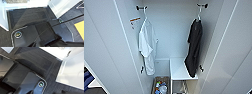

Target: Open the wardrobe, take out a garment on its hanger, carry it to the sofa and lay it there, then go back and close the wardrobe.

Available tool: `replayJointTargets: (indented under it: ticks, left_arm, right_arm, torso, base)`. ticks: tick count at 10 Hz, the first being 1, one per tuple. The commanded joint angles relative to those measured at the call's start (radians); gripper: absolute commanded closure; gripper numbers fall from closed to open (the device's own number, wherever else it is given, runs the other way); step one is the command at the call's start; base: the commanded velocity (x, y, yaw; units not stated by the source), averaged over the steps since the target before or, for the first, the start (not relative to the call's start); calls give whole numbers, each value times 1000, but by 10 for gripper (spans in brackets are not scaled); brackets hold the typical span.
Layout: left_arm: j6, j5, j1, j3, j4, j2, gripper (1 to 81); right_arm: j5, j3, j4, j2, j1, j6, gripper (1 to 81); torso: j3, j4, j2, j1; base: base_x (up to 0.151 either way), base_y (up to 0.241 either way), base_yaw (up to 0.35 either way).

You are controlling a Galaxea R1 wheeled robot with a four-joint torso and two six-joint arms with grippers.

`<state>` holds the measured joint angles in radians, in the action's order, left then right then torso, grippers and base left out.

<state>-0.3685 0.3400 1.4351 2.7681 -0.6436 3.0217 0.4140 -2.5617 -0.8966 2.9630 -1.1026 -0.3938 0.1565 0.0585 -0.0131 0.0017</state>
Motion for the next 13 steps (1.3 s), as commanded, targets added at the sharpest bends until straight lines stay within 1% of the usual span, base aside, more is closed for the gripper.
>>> replayJointTargets:
  ticks: [1, 3, 4, 5, 6, 7, 8, 9, 10, 12, 13]
  left_arm:
    - [-1, -27, -32, -4, 2, 4, 10]
    - [-1, -27, -29, -2, 1, 4, 10]
    - [-1, -44, -29, -4, 1, 4, 10]
    - [-1, -55, -31, -4, 1, 5, 10]
    - [-1, -55, -29, -4, 2, 5, 10]
    - [-3, -56, -28, -4, 2, 8, 10]
    - [-6, -56, -20, -4, 7, 10, 10]
    - [-21, -56, -17, -4, 19, 13, 10]
    - [-38, -56, -9, -5, 25, 16, 10]
    - [-56, -56, 5, -4, 28, 17, 10]
    - [-70, -61, 9, -4, 30, 17, 10]
  right_arm:
    - [-144, 37, 328, -62, -99, -19, 10]
    - [-207, 28, 352, -57, -187, -22, 10]
    - [-222, 9, 389, -56, -222, -22, 10]
    - [-248, -7, 445, -51, -253, -22, 10]
    - [-280, -18, 455, -46, -277, -20, 10]
    - [-293, -20, 449, -37, -293, -10, 10]
    - [-294, -24, 464, -32, -287, 3, 10]
    - [-291, -27, 484, -31, -287, 33, 10]
    - [-291, -29, 580, -34, -287, 133, 10]
    - [-294, -29, 835, -39, -288, 427, 10]
    - [-288, -26, 904, -34, -291, 469, 10]
  torso:
    - [0, 0, 0, 0]
    - [0, 0, 0, 0]
    - [0, 0, 0, 0]
    - [0, 0, 0, 0]
    - [0, 0, 0, 0]
    - [0, 0, 0, 0]
    - [0, 0, 0, 0]
    - [0, 0, 0, 0]
    - [0, 0, 0, 0]
    - [0, 0, 0, 0]
    - [-1, 0, 0, 0]
  base:
    - [0, 0, 0]
    - [0, 0, 0]
    - [0, 0, 0]
    - [0, 0, 0]
    - [0, 0, 0]
    - [0, 0, 0]
    - [0, 0, 0]
    - [0, 0, 0]
    - [0, 0, 0]
    - [0, 0, 0]
    - [0, 0, 0]
